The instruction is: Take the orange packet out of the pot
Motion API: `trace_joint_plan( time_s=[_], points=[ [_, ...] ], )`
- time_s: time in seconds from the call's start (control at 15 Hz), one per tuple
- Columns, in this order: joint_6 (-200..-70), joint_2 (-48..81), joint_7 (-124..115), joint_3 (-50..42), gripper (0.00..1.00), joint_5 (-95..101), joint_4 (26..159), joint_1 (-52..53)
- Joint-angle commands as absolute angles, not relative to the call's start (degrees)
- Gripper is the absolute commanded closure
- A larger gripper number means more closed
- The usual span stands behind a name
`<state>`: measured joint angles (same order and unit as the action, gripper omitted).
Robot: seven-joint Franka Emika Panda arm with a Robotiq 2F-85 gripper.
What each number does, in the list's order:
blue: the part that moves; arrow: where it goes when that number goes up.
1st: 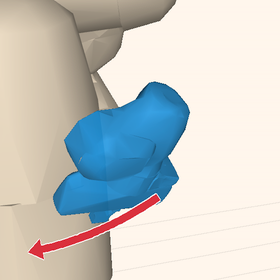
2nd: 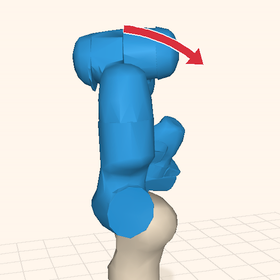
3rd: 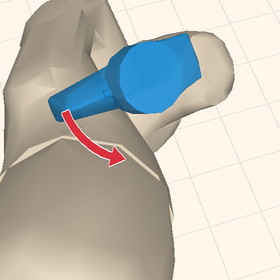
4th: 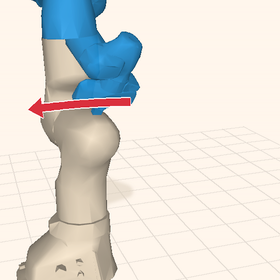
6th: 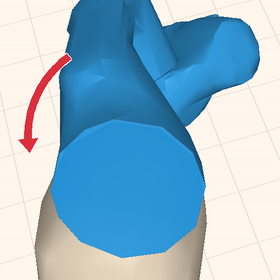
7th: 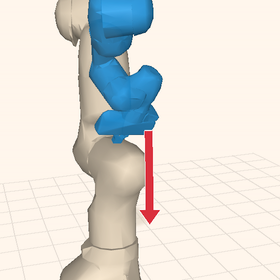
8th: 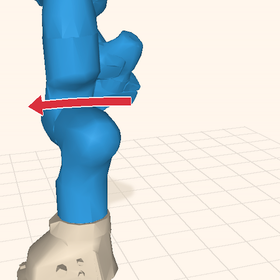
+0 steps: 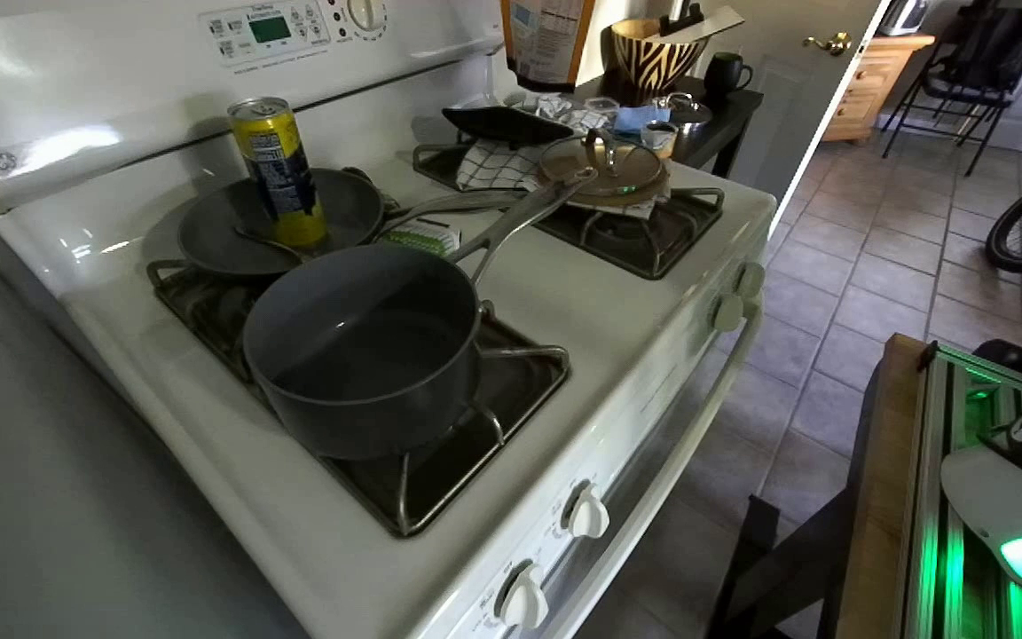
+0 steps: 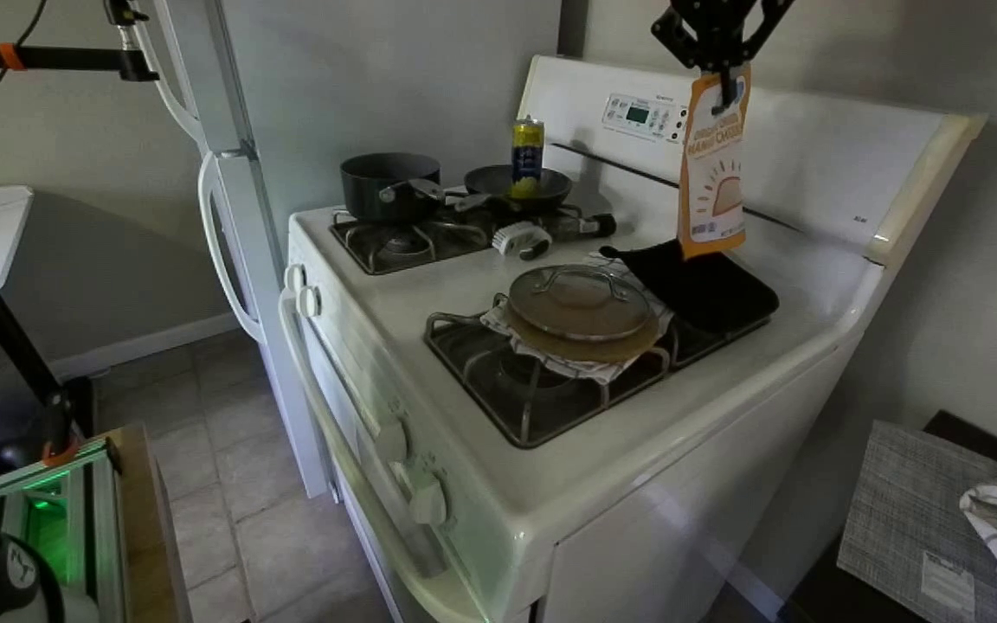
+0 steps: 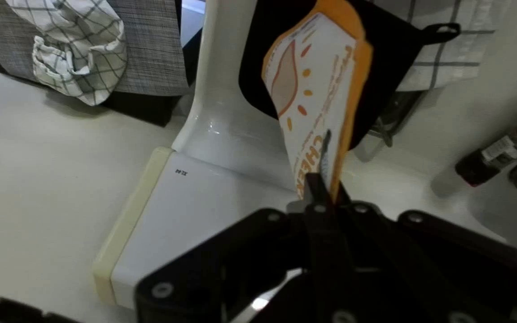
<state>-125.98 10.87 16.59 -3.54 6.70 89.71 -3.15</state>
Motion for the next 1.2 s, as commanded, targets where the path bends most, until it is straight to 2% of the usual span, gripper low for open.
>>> trace_joint_plan(
  time_s=[0.0,0.6,1.13],
  points=[
    [-125.8,16.8,10.7,-5.3,0.99,12.4,84.6,-3.5],
    [-133.4,25.5,0.7,-7.5,0.99,20.7,79.0,-1.3],
    [-123.2,29.4,5.5,-5.2,0.99,20.6,74.8,2.9]
  ],
)
